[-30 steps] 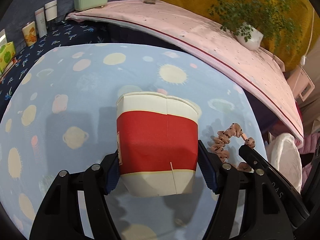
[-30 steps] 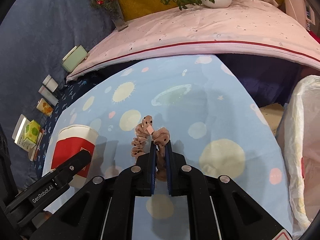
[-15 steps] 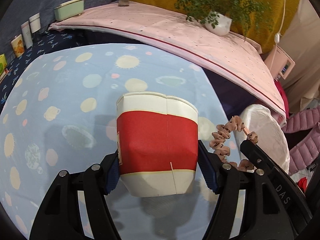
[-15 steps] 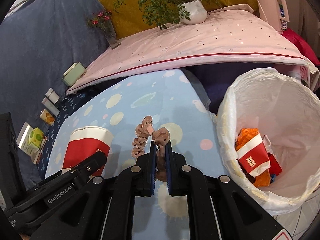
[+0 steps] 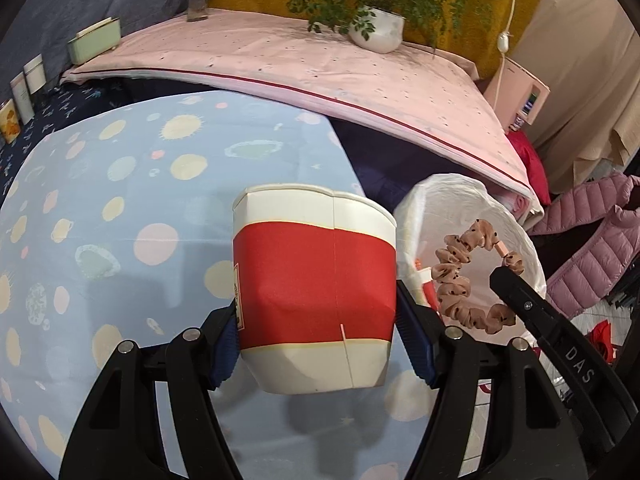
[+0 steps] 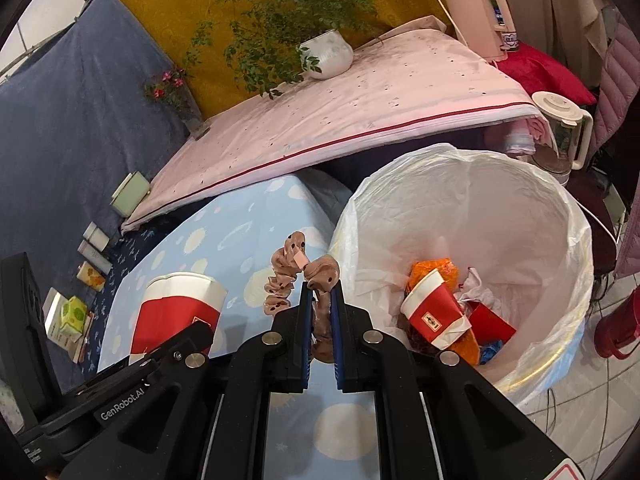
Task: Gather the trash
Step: 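Carry cup and pink scrunchie over the white bin and open both tools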
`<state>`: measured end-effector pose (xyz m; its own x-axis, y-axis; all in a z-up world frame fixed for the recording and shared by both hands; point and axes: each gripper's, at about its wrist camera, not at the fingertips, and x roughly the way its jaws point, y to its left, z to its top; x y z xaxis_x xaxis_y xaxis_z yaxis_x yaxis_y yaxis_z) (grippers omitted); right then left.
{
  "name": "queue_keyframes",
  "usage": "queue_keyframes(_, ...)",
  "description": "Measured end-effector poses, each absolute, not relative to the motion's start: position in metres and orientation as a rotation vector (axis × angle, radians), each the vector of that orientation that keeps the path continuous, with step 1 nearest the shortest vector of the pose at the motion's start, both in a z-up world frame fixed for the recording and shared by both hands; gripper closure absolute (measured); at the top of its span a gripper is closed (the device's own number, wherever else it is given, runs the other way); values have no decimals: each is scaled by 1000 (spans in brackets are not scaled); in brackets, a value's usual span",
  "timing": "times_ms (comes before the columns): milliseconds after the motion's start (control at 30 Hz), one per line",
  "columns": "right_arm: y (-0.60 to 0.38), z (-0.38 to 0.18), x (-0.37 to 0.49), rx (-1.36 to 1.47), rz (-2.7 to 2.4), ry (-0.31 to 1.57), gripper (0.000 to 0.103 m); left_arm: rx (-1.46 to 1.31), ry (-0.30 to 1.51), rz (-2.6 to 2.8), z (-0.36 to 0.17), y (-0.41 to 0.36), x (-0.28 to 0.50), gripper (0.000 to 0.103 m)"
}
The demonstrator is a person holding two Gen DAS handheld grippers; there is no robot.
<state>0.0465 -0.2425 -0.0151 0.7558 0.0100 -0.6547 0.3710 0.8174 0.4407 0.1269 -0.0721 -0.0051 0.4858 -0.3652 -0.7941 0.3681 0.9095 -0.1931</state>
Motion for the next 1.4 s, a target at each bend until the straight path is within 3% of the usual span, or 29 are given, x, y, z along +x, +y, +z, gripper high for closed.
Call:
queue_keyframes(1000, -330, -25, -14, 690, -353, 634, 94, 121, 955, -622, 1, -174, 99, 37)
queue_keyframes(1400, -345, -31, -21, 708, -373, 632, 94, 88, 967, -626, -3, -189, 106, 31)
